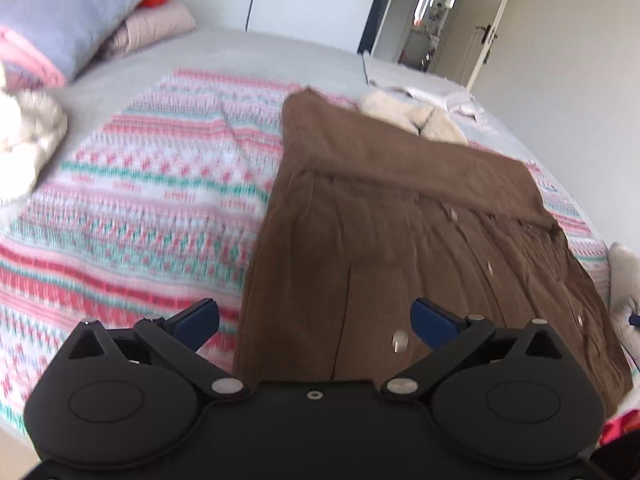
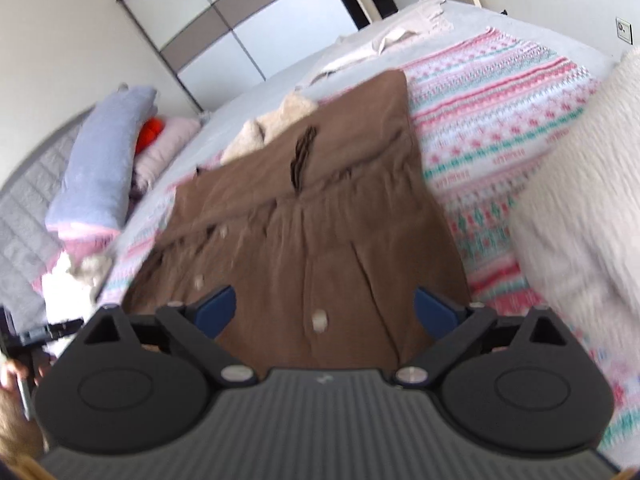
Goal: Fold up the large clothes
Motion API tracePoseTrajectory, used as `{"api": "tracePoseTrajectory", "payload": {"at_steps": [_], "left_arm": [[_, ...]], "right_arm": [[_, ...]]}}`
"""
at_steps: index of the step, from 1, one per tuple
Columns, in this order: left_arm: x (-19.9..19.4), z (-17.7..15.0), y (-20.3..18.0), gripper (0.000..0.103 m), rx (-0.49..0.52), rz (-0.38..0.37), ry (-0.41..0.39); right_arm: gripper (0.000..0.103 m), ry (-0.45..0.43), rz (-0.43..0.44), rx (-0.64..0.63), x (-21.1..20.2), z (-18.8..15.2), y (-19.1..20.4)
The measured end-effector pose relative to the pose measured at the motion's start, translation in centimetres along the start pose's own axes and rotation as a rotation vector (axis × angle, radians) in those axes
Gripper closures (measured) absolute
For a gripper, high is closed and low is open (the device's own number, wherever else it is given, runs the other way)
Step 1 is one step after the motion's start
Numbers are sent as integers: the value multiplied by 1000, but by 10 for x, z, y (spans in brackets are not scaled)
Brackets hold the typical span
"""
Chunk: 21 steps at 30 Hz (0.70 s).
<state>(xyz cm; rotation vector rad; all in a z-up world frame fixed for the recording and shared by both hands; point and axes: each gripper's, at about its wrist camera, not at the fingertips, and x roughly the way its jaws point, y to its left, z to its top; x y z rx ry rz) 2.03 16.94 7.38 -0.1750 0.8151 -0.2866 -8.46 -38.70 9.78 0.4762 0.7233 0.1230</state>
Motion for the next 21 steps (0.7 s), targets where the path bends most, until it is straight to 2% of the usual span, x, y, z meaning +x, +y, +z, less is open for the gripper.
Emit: {"api": "tracePoseTrajectory", "payload": {"at_steps": [2, 5, 13, 17, 21], "left_arm": [[0, -10, 8, 0, -6, -42, 56], [0, -22, 27, 0, -85, -90, 110], [12, -44, 64, 0, -264, -152, 198], [18, -48, 77, 2, -346, -237, 197], [22, -53, 83, 3, -410, -376, 213]], "right_arm": [[5, 24, -33, -26, -6, -14, 2], [5, 57, -93, -27, -12, -32, -3], [4, 39, -132, 157, -25, -43, -44], [4, 53, -96, 268, -17, -50, -67], [6, 44, -28, 381, -12, -58, -85]]}}
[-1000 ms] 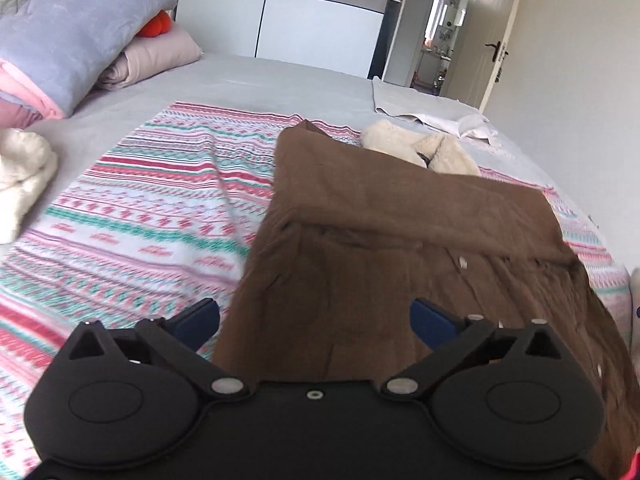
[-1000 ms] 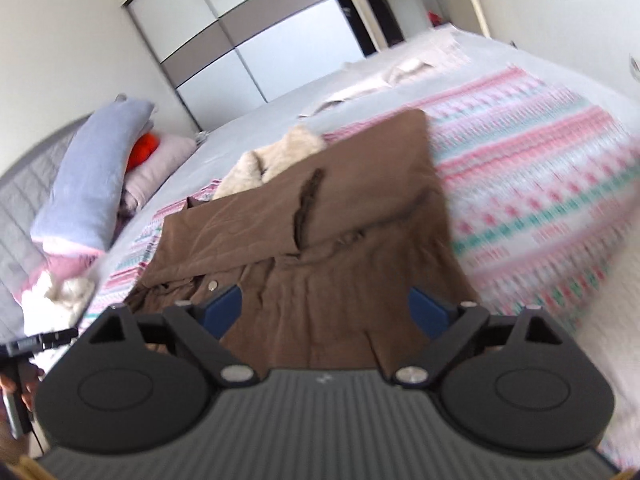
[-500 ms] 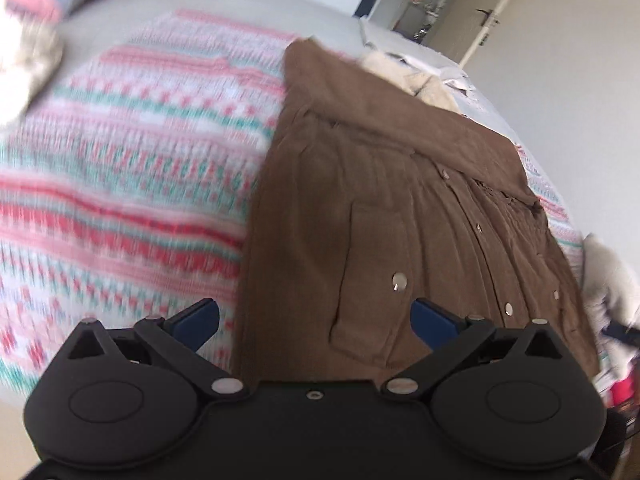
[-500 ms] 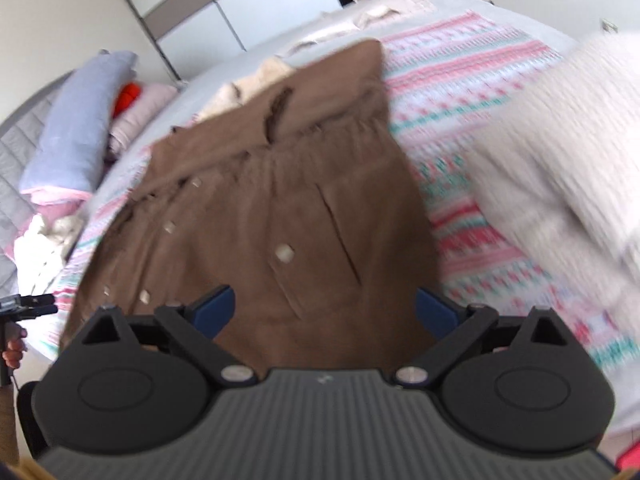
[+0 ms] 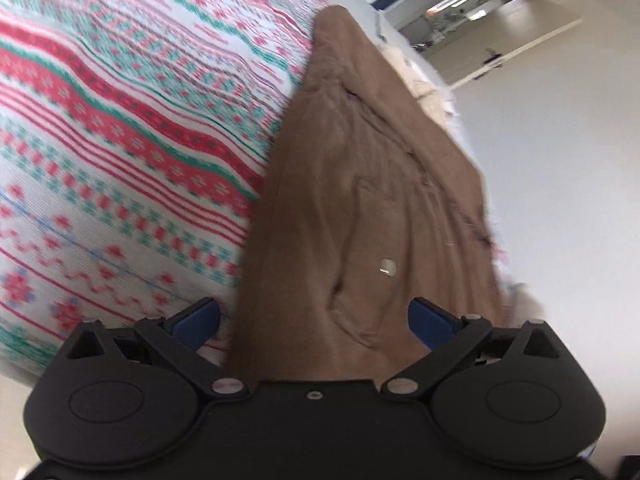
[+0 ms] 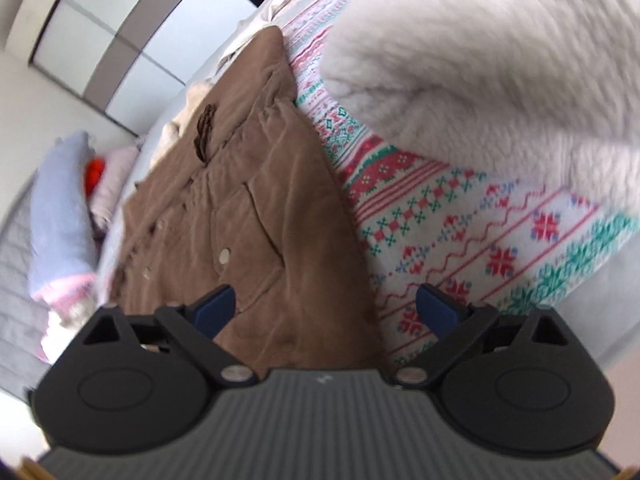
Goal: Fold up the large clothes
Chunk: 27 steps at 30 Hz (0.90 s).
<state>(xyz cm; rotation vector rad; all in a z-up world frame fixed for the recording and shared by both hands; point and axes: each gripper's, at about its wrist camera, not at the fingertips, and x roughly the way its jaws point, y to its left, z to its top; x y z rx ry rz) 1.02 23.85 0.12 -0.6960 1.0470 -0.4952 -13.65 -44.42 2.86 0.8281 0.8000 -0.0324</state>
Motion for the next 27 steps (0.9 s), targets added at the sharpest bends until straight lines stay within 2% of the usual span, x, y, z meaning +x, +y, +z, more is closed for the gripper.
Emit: {"api": "tracePoseTrajectory", "payload": {"at_steps": [1, 3, 4, 10, 11, 15, 16, 18, 19, 21, 23, 24, 25, 27], "left_arm": [[2, -1, 0, 7, -7, -32, 15], [5, -3, -2, 9, -6, -61, 31], [6, -4, -2, 9, -6, -71, 37], [9, -11, -5, 21, -41, -141, 92], [9, -13, -9, 21, -23, -150, 103], [10, -25, -31, 21, 88, -171, 149], [10, -29, -36, 21, 117, -159, 152], [9, -33, -43, 26, 160, -125, 143], [8, -35, -44, 29, 168, -113, 138], [9, -37, -46, 38, 172, -91, 129], [7, -39, -47, 62, 168, -68, 113], [5, -39, -47, 65, 165, -50, 100], [2, -39, -48, 72, 156, -45, 88], [-3, -37, -46, 77, 126, -81, 55]], "right_arm": [[8, -4, 37, 19, -1, 0, -4], [19, 29, 112, 60, 4, -1, -11], [20, 48, 131, 83, 8, -2, -15], [34, 71, 169, 116, 10, -3, -21], [39, 79, 172, 107, 9, -4, -20], [46, 112, 214, 63, 6, -11, -13], [47, 123, 218, 46, 6, -11, -11], [56, 151, 205, 15, 8, -12, -6], [58, 167, 185, -6, 8, -12, -2], [69, 182, 140, -49, 8, -14, 3], [75, 178, 112, -82, 4, -18, 6], [79, 168, 108, -96, 1, -19, 9], [81, 150, 120, -100, -2, -20, 11], [85, 99, 189, -96, -13, -22, 18]]}}
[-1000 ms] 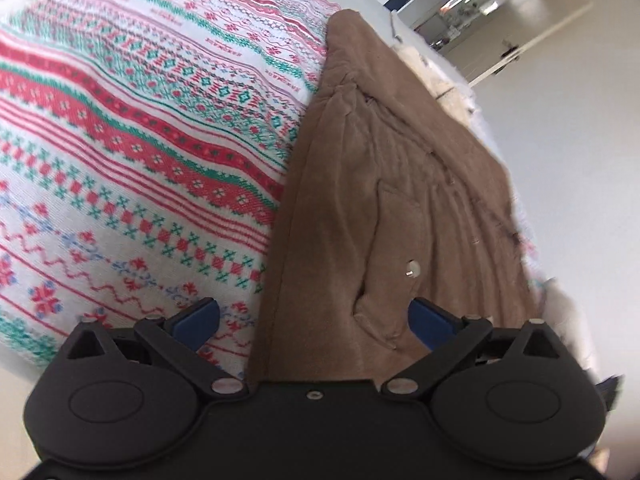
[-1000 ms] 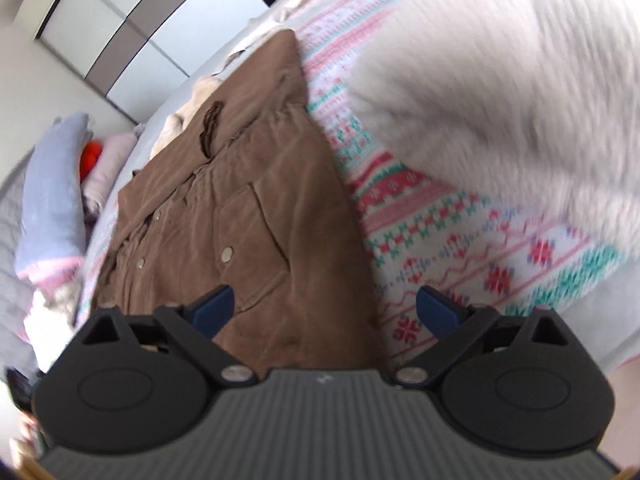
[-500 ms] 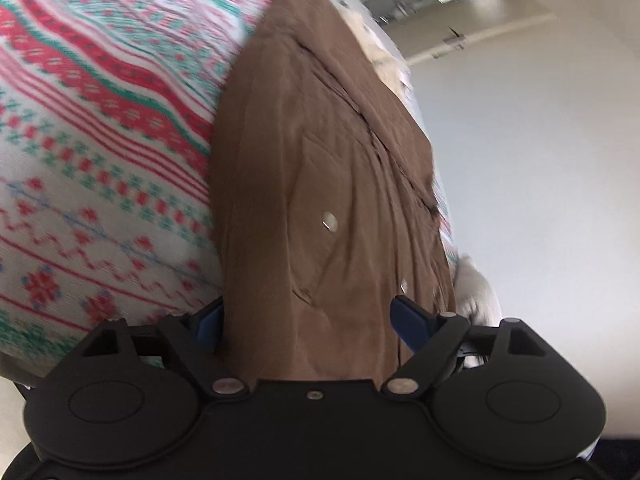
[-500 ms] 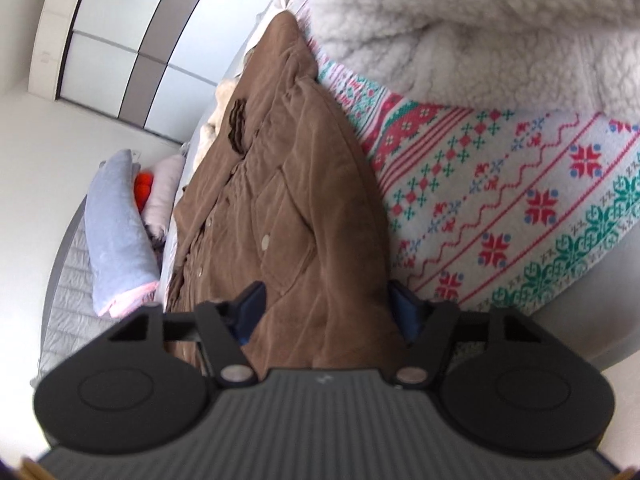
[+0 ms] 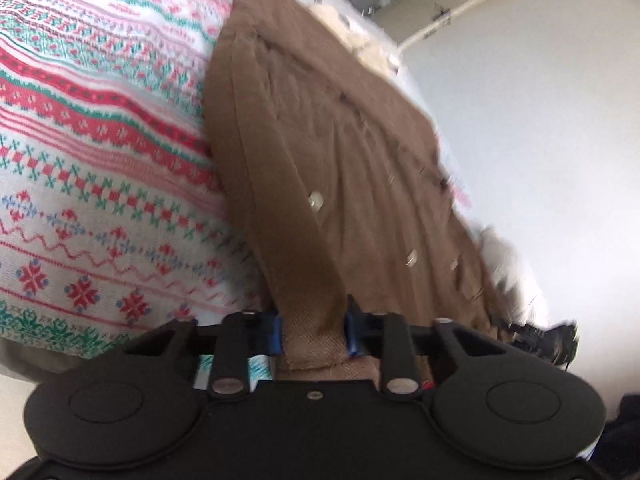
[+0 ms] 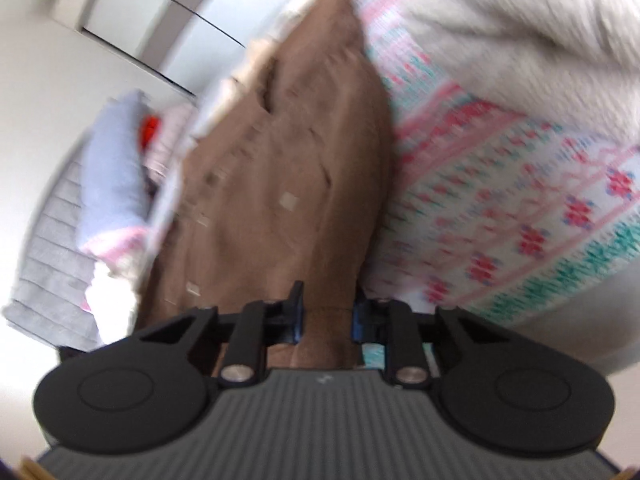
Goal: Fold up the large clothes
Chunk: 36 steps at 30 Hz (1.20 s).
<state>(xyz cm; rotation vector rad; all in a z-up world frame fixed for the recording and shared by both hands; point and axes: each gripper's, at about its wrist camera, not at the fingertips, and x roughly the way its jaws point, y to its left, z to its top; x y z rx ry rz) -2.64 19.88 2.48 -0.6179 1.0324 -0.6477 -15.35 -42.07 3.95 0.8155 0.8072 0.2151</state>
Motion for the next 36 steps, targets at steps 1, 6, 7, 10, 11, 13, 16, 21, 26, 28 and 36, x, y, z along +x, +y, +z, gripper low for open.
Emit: {"api": "tracePoseTrajectory", "payload": {"at_steps": [1, 6, 7, 10, 11, 13, 16, 21, 26, 28, 36], "left_arm": [[-3, 2, -1, 79, -9, -24, -20], [-21, 28, -31, 82, -1, -125, -145], [-23, 35, -37, 82, 3, -140, -171], [-22, 61, -56, 83, 13, -158, -252], [-21, 71, -59, 83, 1, -161, -268], [-20, 92, -60, 83, -36, -164, -299], [-14, 127, -58, 83, -88, -150, -348], [9, 186, -46, 83, -181, -113, -415], [55, 243, -11, 83, -289, -49, -443], [77, 261, 7, 82, -337, -35, -438], [119, 294, 50, 41, -406, 89, -498]], "right_arm": [[85, -28, 36, -3, -4, 1, 6], [87, -129, 116, -19, -13, 23, 45], [87, -148, 122, -25, -13, 30, 54], [88, -210, 142, -33, -9, 55, 77], [88, -232, 145, -28, -5, 65, 82], [88, -283, 136, -11, 3, 87, 92], [88, -342, 135, 34, 18, 123, 95], [88, -395, 109, 95, 54, 181, 90], [88, -400, 53, 160, 101, 238, 68], [88, -399, 21, 177, 125, 258, 55], [77, -355, -28, 417, 203, 292, -33]]}}
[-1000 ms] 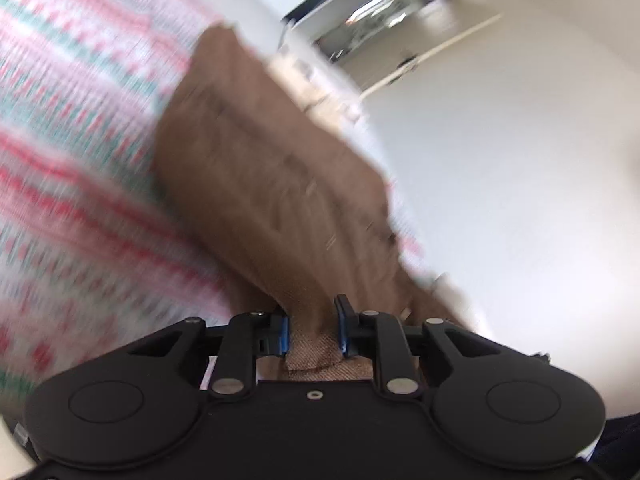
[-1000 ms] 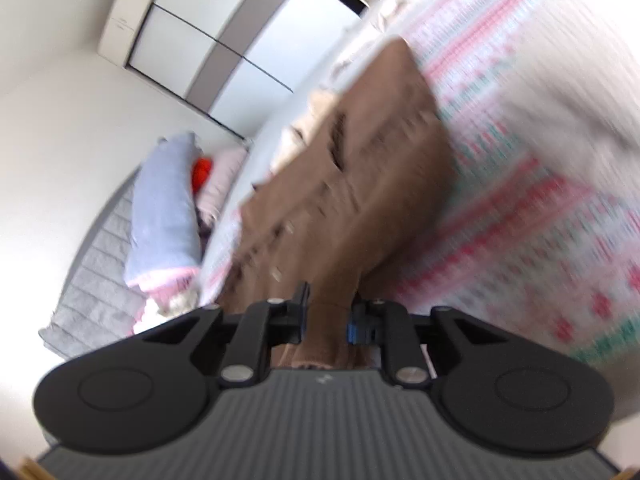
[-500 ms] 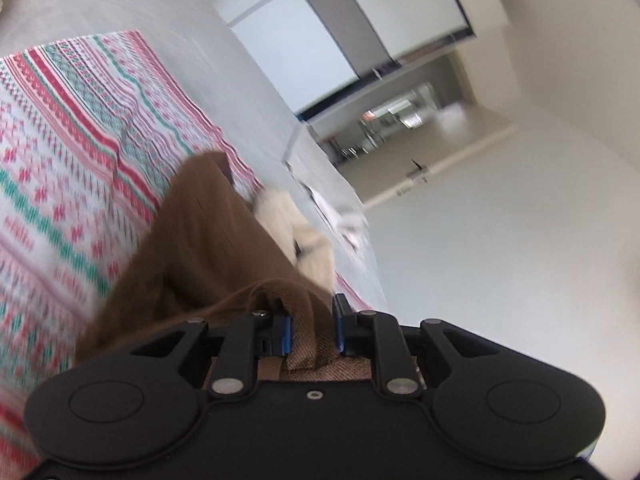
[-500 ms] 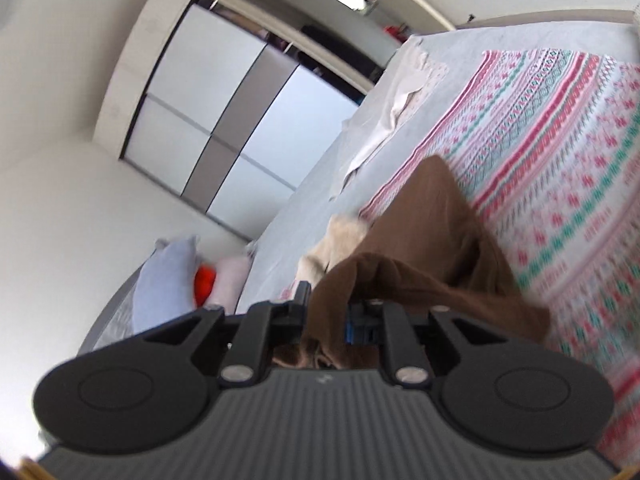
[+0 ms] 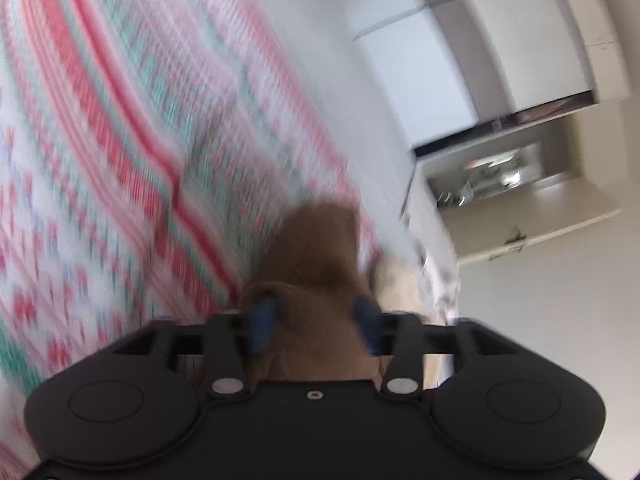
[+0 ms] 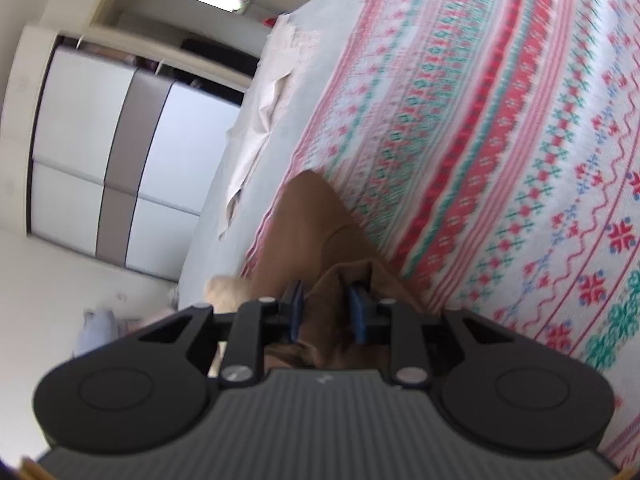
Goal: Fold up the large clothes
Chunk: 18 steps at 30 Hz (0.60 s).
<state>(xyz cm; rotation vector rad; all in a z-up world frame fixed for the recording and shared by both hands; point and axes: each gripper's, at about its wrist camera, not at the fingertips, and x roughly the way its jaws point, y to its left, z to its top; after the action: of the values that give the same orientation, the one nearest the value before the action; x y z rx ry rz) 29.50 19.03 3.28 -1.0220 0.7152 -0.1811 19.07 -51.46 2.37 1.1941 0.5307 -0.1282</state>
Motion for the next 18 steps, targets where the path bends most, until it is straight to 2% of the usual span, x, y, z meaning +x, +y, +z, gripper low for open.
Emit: {"api": "tracePoseTrajectory", "payload": {"at_steps": [1, 2, 3, 4, 5, 7, 10, 12, 15, 17, 18], "left_arm": [[-10, 3, -5, 23, 68, -1, -53], [-18, 4, -10, 17, 142, 18, -104], [-25, 5, -16, 16, 222, 41, -137], [-26, 4, -22, 16, 305, 70, -148], [-27, 2, -27, 16, 384, 100, -150], [-21, -8, -36, 16, 538, 144, -133], [-2, -27, -46, 16, 741, 201, -93], [19, -39, -51, 17, 851, 239, -36], [50, -52, -58, 19, 988, 329, 23], [68, -56, -61, 43, 1054, 376, 30], [72, -56, -62, 52, 1072, 376, 43]], "right_arm": [[75, 0, 38, -4, -3, 4, -5], [62, -14, 60, -19, -8, 8, -9], [42, -50, 62, -37, -16, 12, -11], [34, -99, 46, -65, -26, 15, -11], [30, -137, 31, -109, -33, 17, -10], [30, -160, 5, -218, -41, 15, -4], [29, -151, -12, -405, -43, -4, 11], [22, -126, -32, -545, -36, -21, 25], [20, -104, -168, -798, -10, -46, 55], [22, -122, -250, -939, 7, -61, 70], [32, -130, -281, -988, 16, -66, 75]]}}
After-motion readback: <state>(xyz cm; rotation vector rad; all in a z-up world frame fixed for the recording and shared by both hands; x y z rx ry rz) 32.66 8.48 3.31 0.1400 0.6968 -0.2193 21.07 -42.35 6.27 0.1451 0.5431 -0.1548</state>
